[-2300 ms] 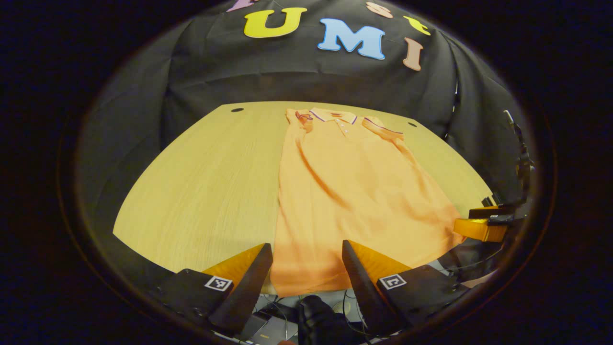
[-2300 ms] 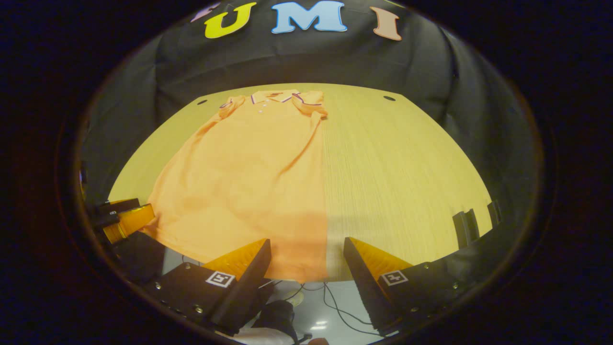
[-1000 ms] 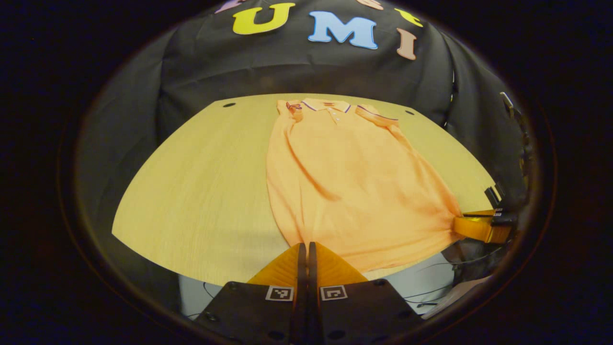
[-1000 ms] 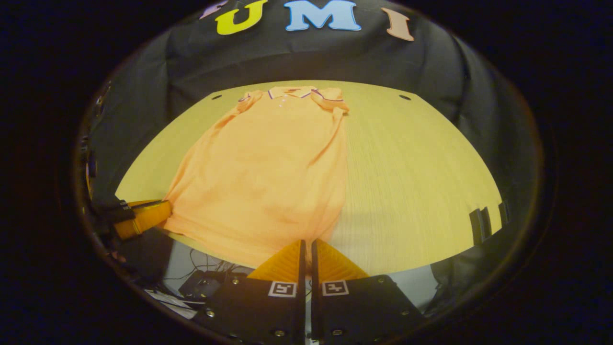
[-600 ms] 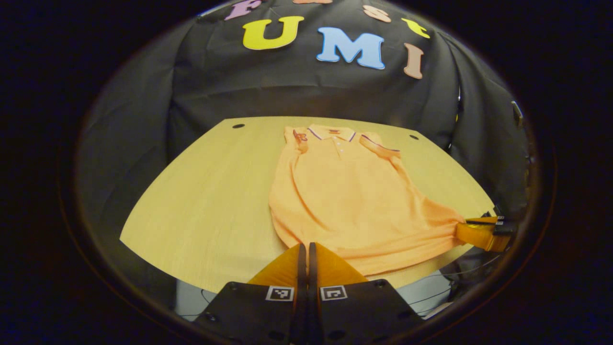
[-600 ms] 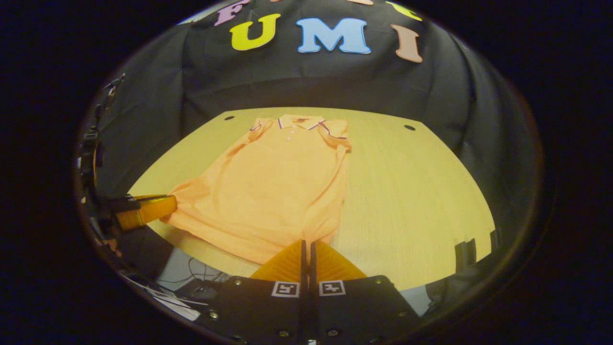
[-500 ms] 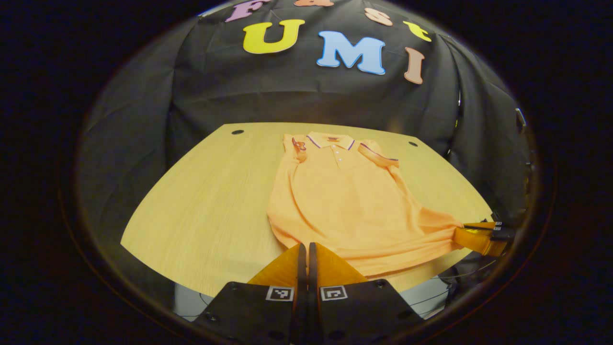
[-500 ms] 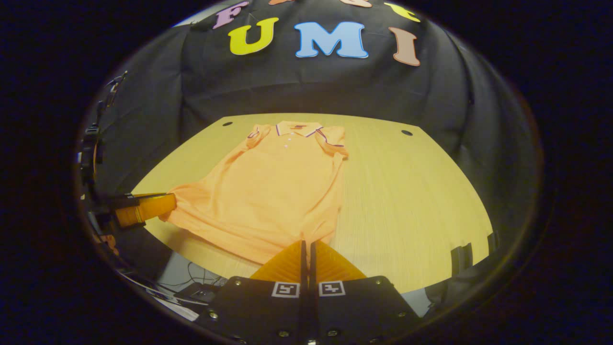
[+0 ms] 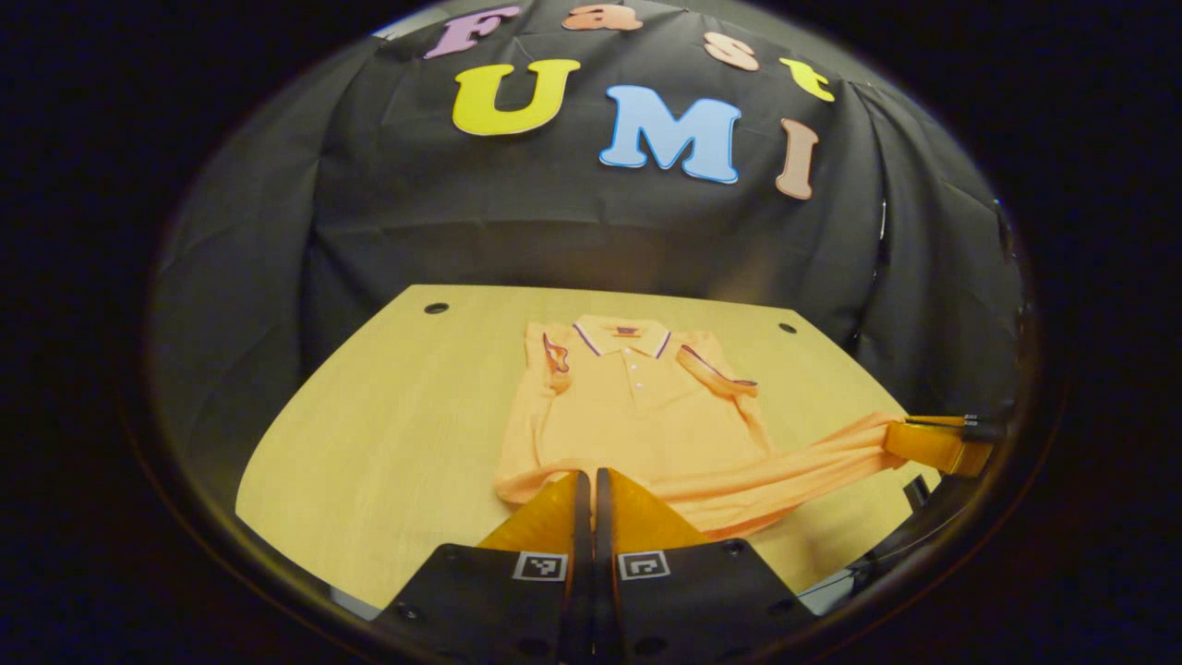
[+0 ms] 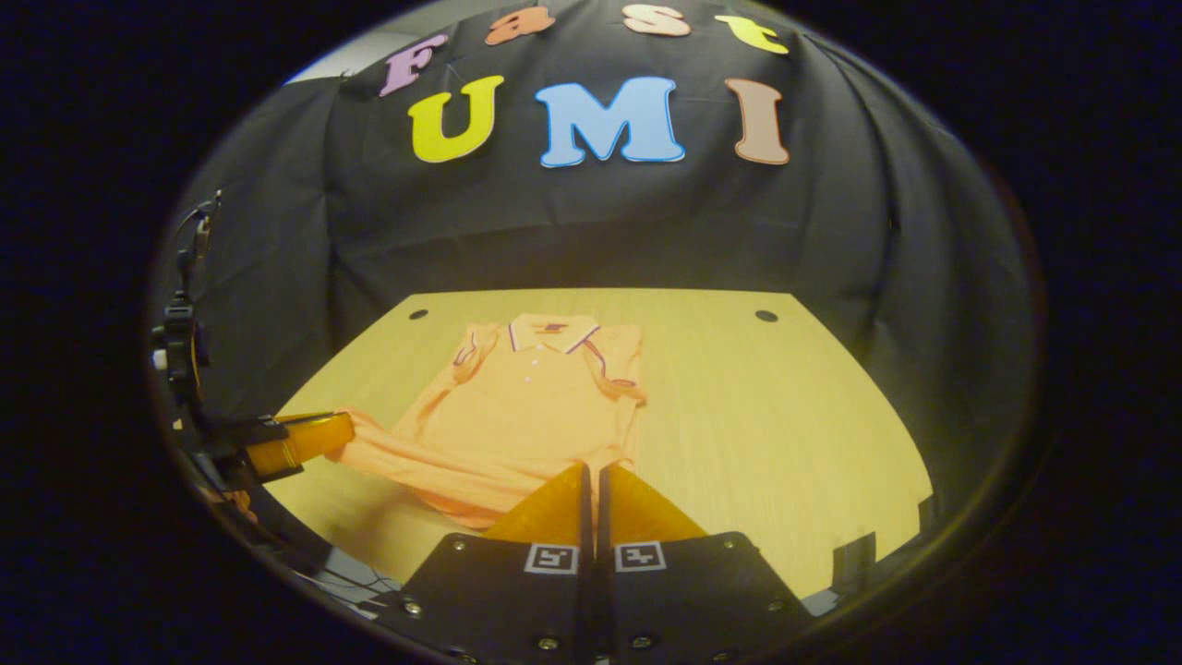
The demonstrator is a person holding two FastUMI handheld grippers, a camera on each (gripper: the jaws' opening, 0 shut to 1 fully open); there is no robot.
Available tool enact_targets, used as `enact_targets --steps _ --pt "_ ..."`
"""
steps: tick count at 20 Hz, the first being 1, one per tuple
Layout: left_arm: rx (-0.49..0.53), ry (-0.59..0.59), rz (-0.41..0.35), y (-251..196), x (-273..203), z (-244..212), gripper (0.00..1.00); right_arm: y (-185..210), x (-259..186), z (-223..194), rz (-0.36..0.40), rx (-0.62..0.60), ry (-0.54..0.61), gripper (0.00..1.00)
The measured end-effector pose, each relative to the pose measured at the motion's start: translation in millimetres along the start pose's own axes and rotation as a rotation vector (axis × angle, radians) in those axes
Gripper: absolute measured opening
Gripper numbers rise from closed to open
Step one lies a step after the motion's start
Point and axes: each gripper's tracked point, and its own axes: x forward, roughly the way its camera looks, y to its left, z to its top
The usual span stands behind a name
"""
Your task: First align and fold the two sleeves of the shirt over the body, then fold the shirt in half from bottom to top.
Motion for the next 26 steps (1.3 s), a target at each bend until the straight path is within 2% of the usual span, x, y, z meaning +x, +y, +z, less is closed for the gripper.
enact_targets --steps 5,9,16,26 --pt "-0.001 -0.036 -0.023 -0.8 44.6 50.2 0.06 -10.2 35.5 40.7 -0.02 -0.001 -0.02 0.0" --pt "-0.023 -0.036 -0.041 2.6 88.5 78.9 0.06 -16.0 67.5 72.5 -0.037 0.0 -0.03 0.0" --pt "0.003 -0.047 -0.07 13.2 158.4 124.0 0.06 -21.3 126.8 118.2 -0.078 -0.03 -0.034 0.0" --pt "0.071 -0.08 -0.081 34.7 250.5 162.8 0.06 -18.2 213.6 162.7 -0.122 -0.064 -0.025 0.0"
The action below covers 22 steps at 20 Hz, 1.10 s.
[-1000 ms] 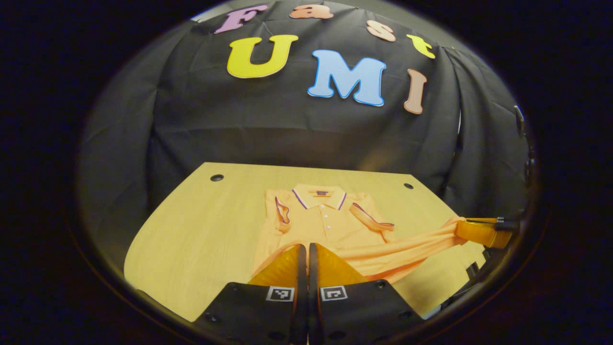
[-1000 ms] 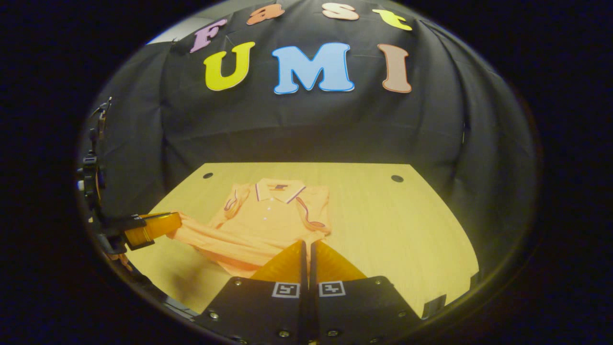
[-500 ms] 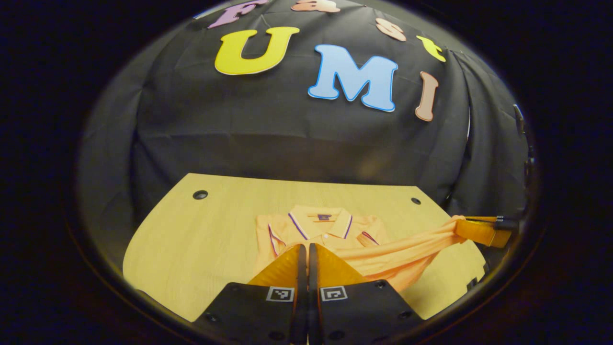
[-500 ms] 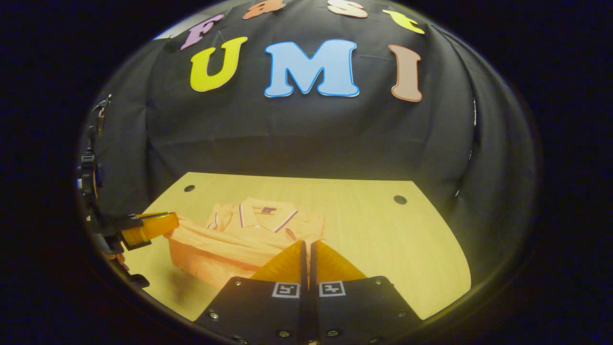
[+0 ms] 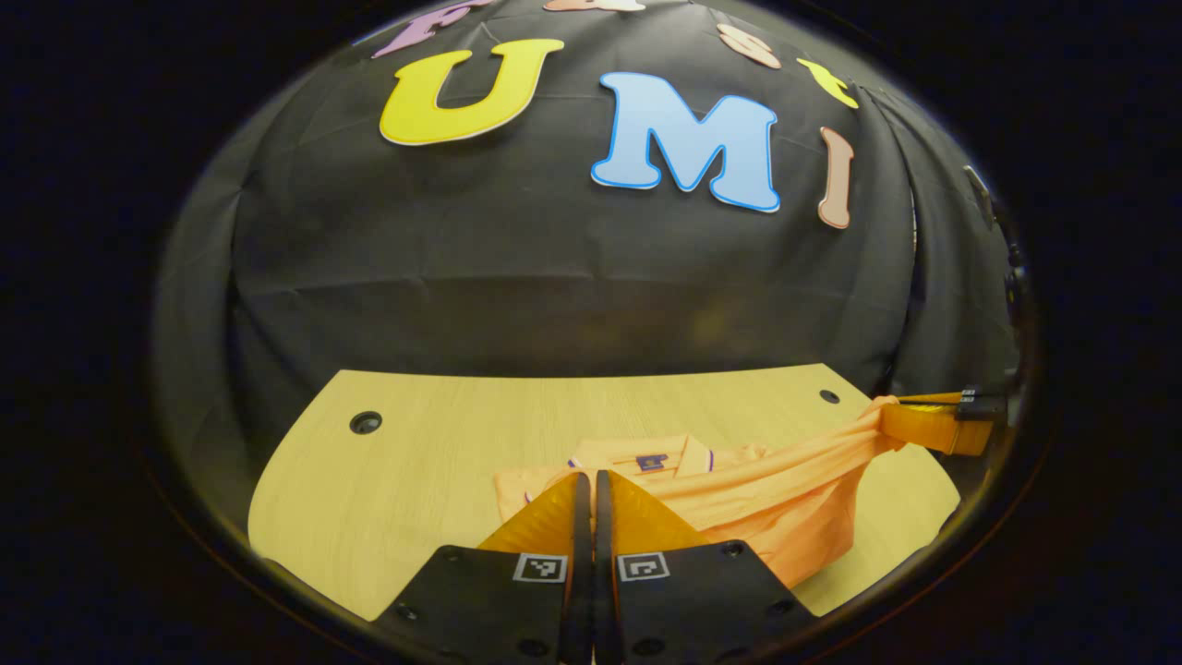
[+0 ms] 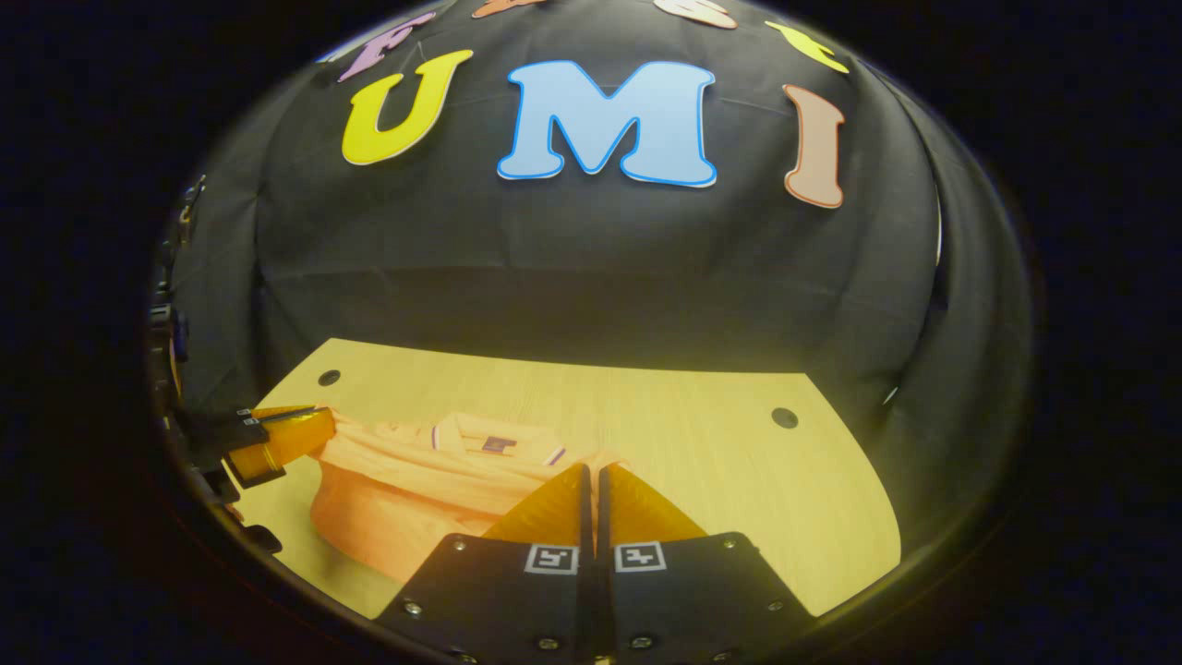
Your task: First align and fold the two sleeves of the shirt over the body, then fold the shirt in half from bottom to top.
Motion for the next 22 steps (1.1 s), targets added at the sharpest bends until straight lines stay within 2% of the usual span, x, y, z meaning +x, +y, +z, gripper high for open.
enact_targets --steps 5,7,8,12,18,22 --pt "0.032 -0.028 0.003 15.7 41.7 4.0 0.06 5.9 40.4 7.4 -0.015 -0.007 0.02 0.0" --pt "0.044 -0.033 -0.004 18.2 53.5 2.0 0.06 4.9 55.4 3.3 -0.033 -0.008 0.03 0.04" --pt "0.052 -0.026 -0.004 18.9 60.2 -2.2 0.05 5.1 62.7 -0.9 -0.038 -0.004 0.042 0.0" --pt "0.061 -0.002 -0.023 19.1 82.4 -16.9 0.06 1.9 86.7 -20.6 -0.058 0.018 0.107 0.01" --pt "0.045 0.038 -0.008 26.6 96.3 -36.1 0.07 5.7 100.5 -36.6 -0.05 0.031 0.164 0.07" --pt "0.05 0.085 0.017 32.3 91.2 -45.5 0.15 9.9 95.6 -40.6 -0.043 0.007 0.178 0.11"
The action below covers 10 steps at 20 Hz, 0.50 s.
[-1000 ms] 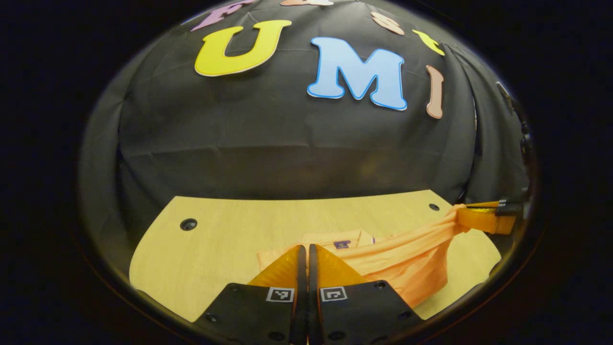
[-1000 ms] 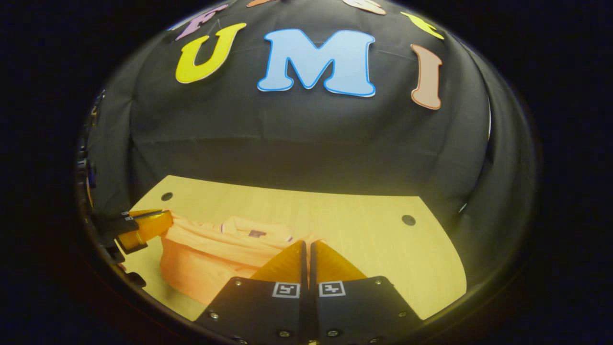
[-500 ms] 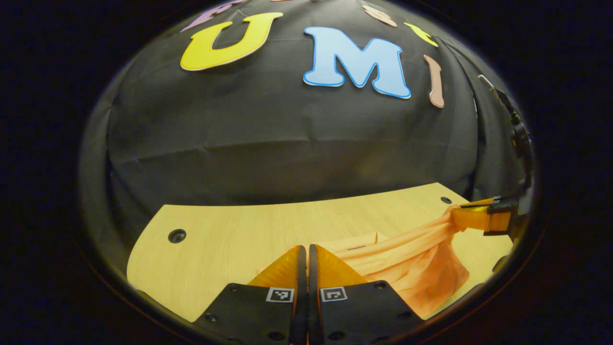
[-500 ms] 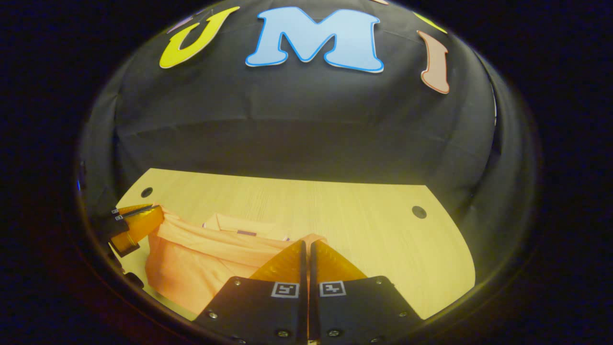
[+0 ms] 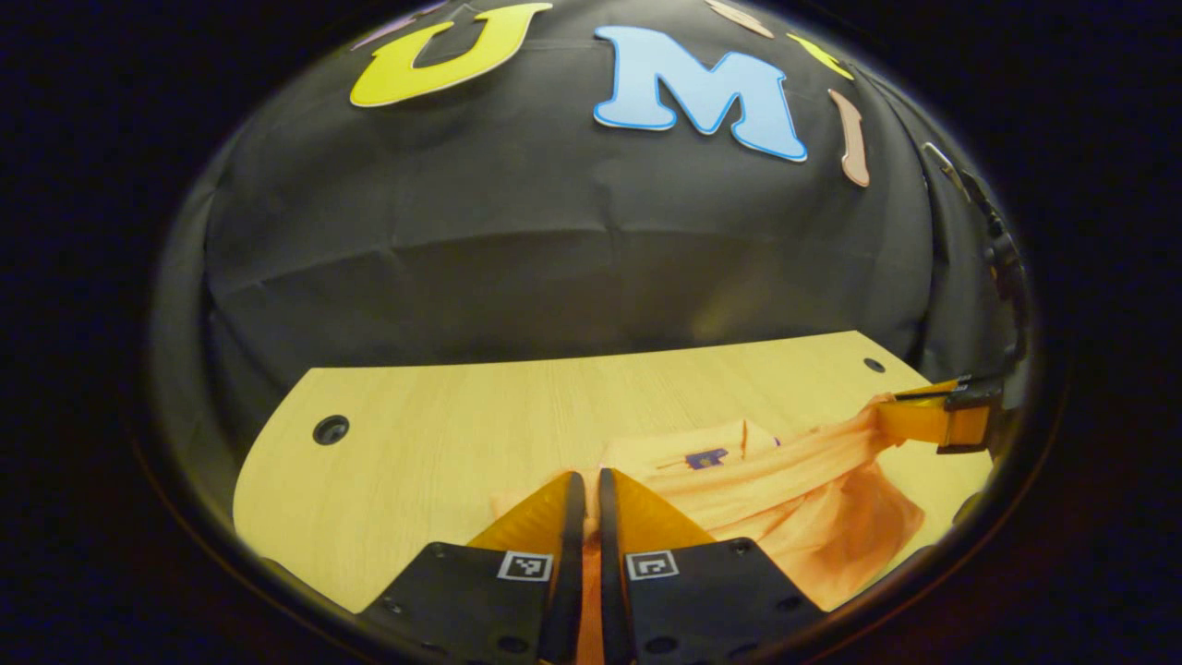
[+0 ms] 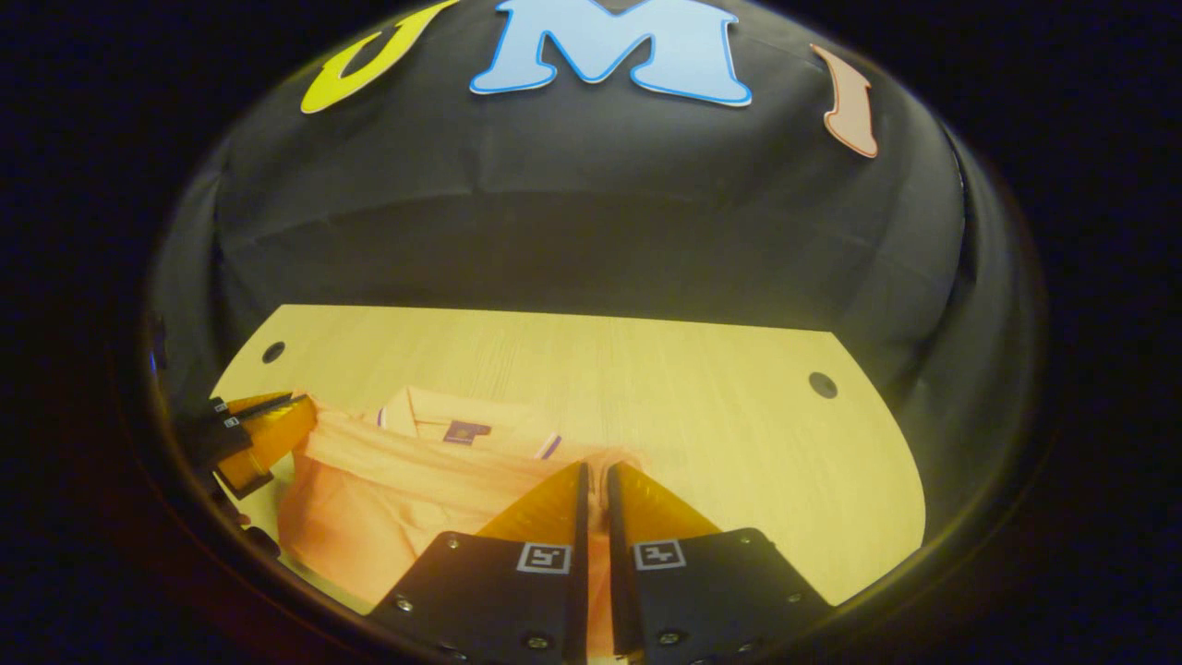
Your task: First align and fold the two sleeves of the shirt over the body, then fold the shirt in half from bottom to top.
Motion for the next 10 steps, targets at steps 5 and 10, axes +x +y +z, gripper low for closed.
enact_targets --steps 5,10 --pt "-0.004 -0.006 -0.006 -0.6 -14.7 5.9 0.39 0.8 -12.2 -4.2 0.002 0.006 0.004 0.24" --pt "0.006 -0.04 -0.007 -6.9 -39.5 19.4 0.65 -2.7 -30.4 -9.3 0.006 0.007 0.002 0.7"
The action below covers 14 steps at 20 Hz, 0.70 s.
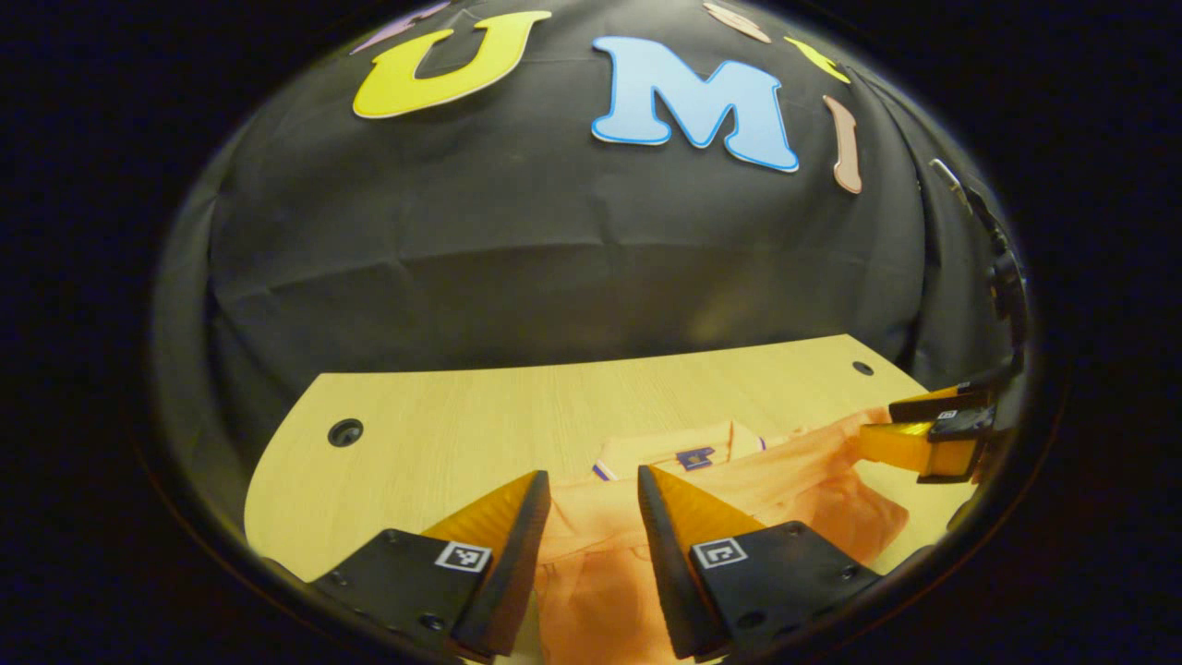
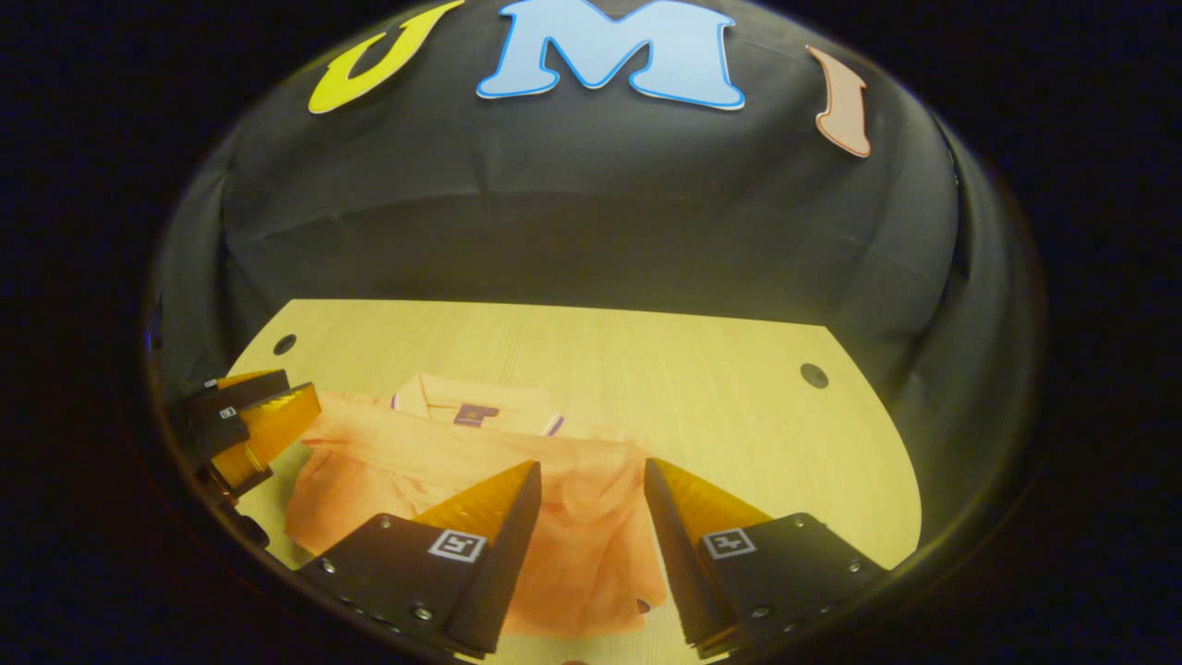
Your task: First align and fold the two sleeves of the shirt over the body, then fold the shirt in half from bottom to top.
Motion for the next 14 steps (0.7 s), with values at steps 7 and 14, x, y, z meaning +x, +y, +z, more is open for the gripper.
enact_targets --steps 7,14 --pt "-0.006 -0.066 0.011 -16.6 -40.4 24.0 0.88 -16.3 -41.0 10.6 -0.005 0.014 -0.077 0.94" --pt "-0.006 -0.172 0.044 -40.7 -96.2 54.4 0.94 -31.2 -102.4 32.9 0.012 -0.013 -0.216 0.95"
